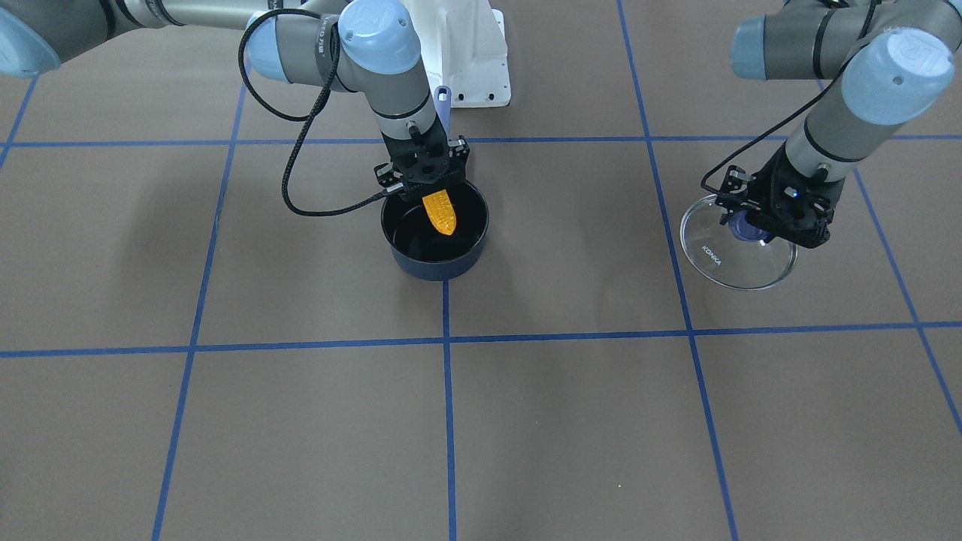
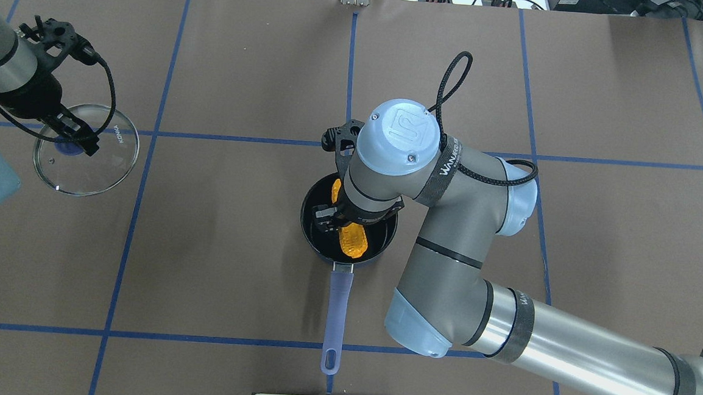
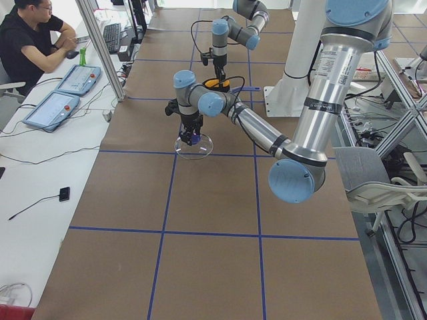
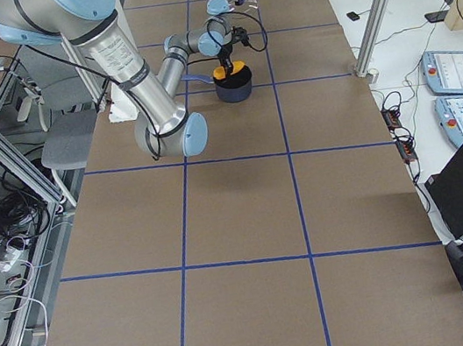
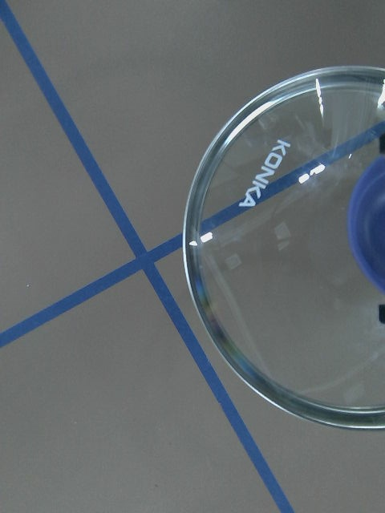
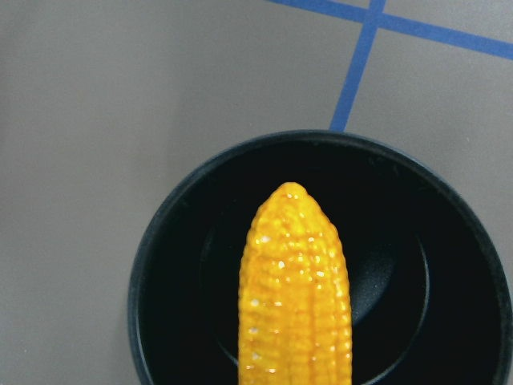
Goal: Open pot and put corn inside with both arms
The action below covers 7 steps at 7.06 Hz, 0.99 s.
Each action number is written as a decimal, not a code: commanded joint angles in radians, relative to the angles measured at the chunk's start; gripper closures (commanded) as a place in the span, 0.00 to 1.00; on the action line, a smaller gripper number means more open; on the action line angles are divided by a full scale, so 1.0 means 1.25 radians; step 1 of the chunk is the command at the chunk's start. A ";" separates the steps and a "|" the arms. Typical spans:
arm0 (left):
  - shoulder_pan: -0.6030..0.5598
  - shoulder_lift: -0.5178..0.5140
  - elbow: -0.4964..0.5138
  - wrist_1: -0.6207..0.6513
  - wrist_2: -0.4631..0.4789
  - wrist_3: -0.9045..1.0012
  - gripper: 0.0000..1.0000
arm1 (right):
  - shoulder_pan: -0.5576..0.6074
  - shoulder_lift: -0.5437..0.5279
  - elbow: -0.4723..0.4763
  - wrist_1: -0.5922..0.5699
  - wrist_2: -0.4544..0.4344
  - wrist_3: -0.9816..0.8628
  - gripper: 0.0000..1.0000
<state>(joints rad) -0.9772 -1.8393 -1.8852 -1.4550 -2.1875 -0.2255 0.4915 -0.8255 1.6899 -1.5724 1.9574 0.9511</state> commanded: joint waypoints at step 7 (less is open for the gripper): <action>0.009 0.052 0.136 -0.164 -0.093 -0.001 0.43 | 0.092 0.012 0.031 0.000 0.040 -0.027 0.00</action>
<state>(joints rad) -0.9681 -1.7491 -1.7471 -1.6536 -2.2943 -0.2273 0.6045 -0.8087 1.7285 -1.5723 2.0061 0.9192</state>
